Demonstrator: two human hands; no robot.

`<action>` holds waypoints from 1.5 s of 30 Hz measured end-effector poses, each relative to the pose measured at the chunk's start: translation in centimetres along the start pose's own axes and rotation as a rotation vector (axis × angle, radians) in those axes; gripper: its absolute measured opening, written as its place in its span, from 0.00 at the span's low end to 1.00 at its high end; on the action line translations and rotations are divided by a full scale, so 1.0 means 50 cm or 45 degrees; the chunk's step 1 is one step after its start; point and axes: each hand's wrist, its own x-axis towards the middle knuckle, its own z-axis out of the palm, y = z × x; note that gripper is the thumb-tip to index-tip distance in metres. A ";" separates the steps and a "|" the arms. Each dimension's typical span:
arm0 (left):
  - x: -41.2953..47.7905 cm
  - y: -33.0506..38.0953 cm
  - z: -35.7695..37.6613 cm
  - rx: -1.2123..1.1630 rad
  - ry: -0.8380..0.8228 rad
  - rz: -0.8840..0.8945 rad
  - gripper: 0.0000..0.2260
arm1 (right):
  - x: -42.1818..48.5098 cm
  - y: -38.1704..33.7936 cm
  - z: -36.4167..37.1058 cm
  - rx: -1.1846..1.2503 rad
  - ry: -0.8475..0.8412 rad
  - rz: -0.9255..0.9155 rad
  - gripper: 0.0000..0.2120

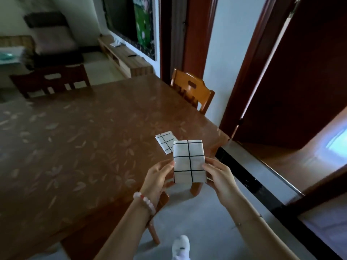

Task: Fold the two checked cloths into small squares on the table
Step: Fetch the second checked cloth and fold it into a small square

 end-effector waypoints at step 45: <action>0.461 -0.082 0.039 0.146 1.141 -0.203 0.10 | 0.692 0.060 0.091 -0.870 -0.727 0.232 0.19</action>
